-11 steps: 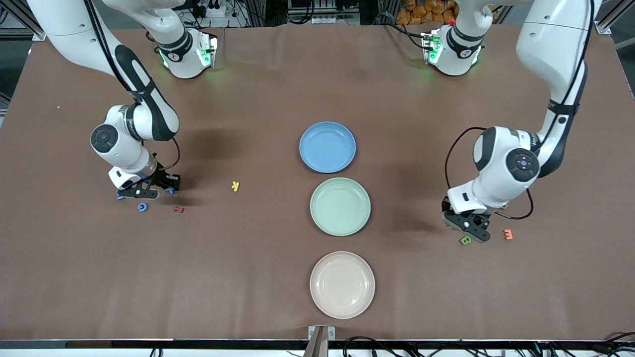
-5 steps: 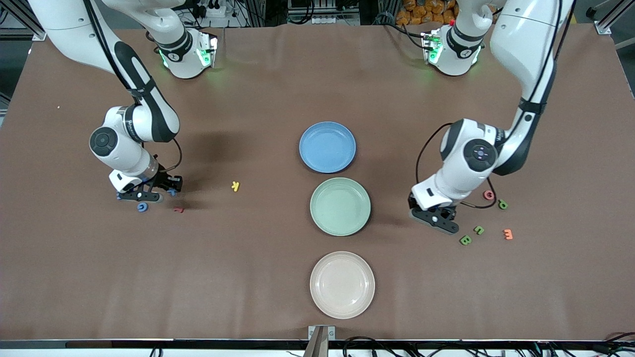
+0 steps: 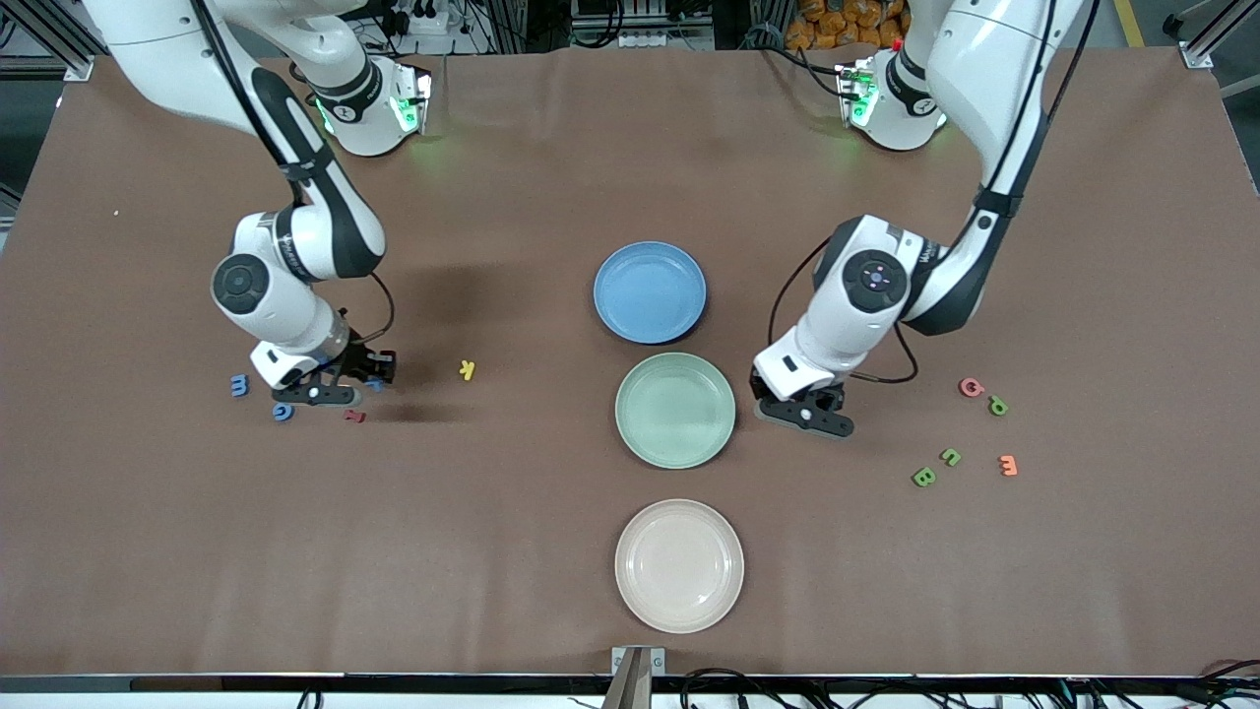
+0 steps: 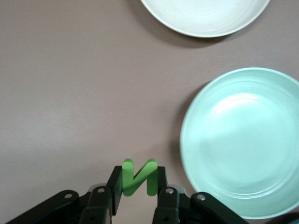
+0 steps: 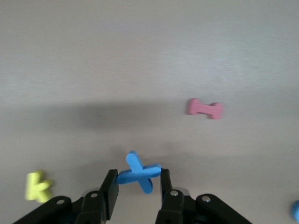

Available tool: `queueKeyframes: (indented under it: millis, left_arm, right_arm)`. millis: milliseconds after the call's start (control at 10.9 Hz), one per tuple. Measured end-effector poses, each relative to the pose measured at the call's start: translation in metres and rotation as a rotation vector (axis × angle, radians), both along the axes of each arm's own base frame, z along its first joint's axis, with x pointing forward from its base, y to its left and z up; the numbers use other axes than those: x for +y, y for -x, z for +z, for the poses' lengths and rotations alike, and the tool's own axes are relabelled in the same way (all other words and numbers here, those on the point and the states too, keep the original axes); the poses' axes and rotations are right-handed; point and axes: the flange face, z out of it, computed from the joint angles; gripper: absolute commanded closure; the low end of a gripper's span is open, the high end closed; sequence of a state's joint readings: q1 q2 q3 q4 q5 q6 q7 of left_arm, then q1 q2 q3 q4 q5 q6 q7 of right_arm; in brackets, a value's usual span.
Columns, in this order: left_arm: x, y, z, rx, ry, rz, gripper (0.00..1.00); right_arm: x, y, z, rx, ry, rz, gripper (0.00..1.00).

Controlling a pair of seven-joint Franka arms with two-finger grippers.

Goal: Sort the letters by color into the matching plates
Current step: 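Carry the N to the green plate while the right gripper grasps the X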

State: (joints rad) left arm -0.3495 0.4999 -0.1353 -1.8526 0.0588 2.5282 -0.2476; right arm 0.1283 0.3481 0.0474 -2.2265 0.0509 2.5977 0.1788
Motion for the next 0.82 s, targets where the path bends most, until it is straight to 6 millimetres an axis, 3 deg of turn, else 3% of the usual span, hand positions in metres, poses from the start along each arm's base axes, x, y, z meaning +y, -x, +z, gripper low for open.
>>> queueKeyframes:
  millis: [457, 823]
  left_arm:
    - [-0.063, 0.02, -0.016, 0.031, 0.034, 0.113, 1.0]
    - [-0.111, 0.037, -0.052, 0.074, 0.043, 0.173, 1.0]
  right_arm:
    - [0.1, 0.001, 0.032, 0.038, -0.007, 0.137, 0.82]
    - [0.192, 0.042, 0.034, 0.041, -0.005, 0.262, 0.81]
